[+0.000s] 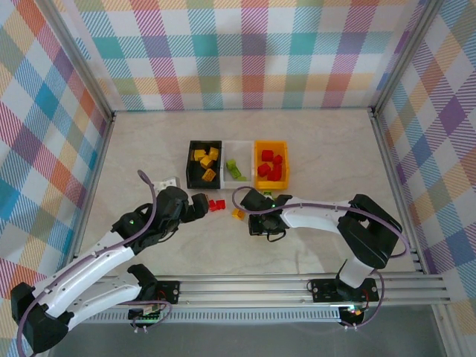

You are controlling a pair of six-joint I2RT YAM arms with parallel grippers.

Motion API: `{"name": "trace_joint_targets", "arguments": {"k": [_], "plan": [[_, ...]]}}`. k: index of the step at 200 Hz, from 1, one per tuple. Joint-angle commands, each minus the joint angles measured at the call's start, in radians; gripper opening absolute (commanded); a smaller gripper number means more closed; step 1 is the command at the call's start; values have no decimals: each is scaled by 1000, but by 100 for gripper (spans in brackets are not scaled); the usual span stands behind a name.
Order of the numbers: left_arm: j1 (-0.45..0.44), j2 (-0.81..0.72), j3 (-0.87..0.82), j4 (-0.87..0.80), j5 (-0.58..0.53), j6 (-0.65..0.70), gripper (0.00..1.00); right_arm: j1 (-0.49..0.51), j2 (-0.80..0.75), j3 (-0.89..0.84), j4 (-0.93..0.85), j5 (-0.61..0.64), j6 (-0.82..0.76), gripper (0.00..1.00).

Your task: Sort the legos into containers by color

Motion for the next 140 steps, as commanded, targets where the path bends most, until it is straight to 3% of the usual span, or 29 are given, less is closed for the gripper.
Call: {"name": "trace_joint_targets", "arguments": {"k": [1,26,55,102,140], "plan": [[-8,-23,-20,-51,-40,-21,100,8,-45,34,25,3,-25,38],[-6,-48,-36,-75,-54,-27,100,8,-82,115,47,-17,-103,33],[-8,-71,-47,-94,-52,-39,100,-11,-17,297,59,-49,-187,32],[-8,-84,-59,-120,-33,-64,100,-80,231,614,118,-163,-241,34],[-10,-90,-75,-124,-13,-79,100,-114,453,882,108,-176,-254,36]]}}
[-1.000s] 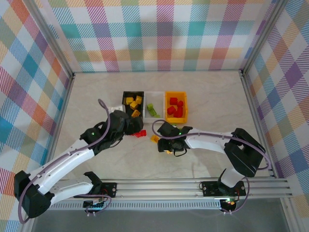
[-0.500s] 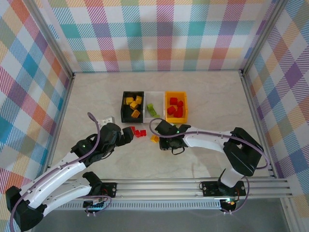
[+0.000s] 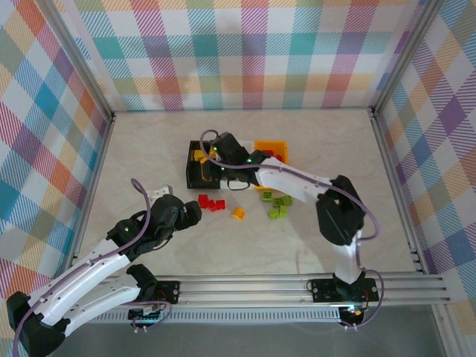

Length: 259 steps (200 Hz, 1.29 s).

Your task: Sort the legos into containers by color

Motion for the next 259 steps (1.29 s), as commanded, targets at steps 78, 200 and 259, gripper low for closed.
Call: {"name": "trace_joint_targets", "arguments": {"k": [78,200,259], "plan": [[-10,40,13,-30,23,7,100,-34,70,191,44,-6,-62,74],[97,636,161,371,-28,224,71,-33,-563,-611,144,82,50,76],[129,746,167,501,-48,264,69,-33,-659,-706,127,137,51,76]]}}
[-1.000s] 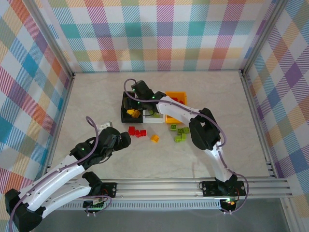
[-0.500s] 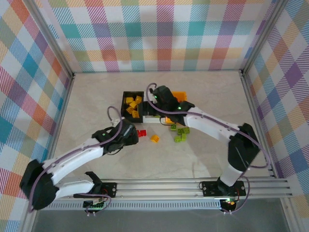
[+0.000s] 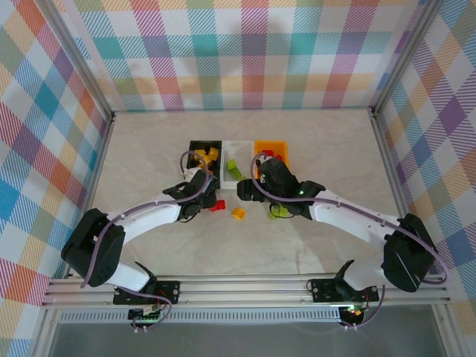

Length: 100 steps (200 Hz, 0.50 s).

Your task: Sort the legos into containers by color

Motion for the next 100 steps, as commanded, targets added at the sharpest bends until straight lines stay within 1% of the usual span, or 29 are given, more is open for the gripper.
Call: {"name": "trace_joint_targets", "arguments": {"k": [1,30,57,69,83,100], "plan": [[18,41,28,84,-25,33,69,3,-37,-18,6,45,13,76],[21,101,44,88,-35,37,68,2,-65,-50,11,53,21,76],[23,136,37,73,-77,11,66,3,-84,-63,7,59,20,76],[23,149,26,79,-76,0,64,3,-86,-65,-2,64,19,76],[23,162,18,75,-86,-15,57,3,-89,-67,-9,68,22,76],[23,171,-2,83,-91,-27,52,3,-96,-71,-13,71,21,76]]}}
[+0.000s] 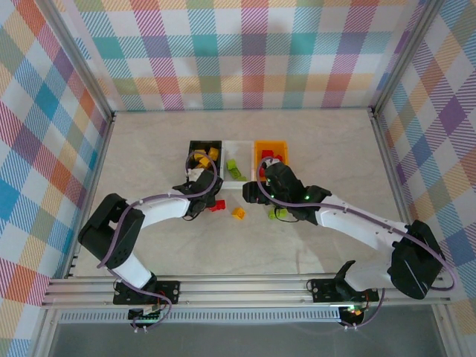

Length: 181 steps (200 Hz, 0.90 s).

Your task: Sort the legos into containers by color

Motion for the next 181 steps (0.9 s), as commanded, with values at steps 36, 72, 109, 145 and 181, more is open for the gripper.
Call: {"name": "trace_joint_targets", "arguments": {"k": [36,72,109,145,181], "plan": [[6,-19,-84,15,-49,-66,36,3,-50,-16,-30,28,20,76],[-36,-199,-116,-47,-50,-85,30,3,-85,-46,-19,51,38,76],[-106,-312,14,-169,-18,-74,29,3,-148,-125,-52,105,96,77],[-169,-131,290,-175,46,-41,29,3,-229,-241,-93,142,186,77],[-186,169,613,-194,132,-17,29,2,-281,-288,-174,157,220,77]]}}
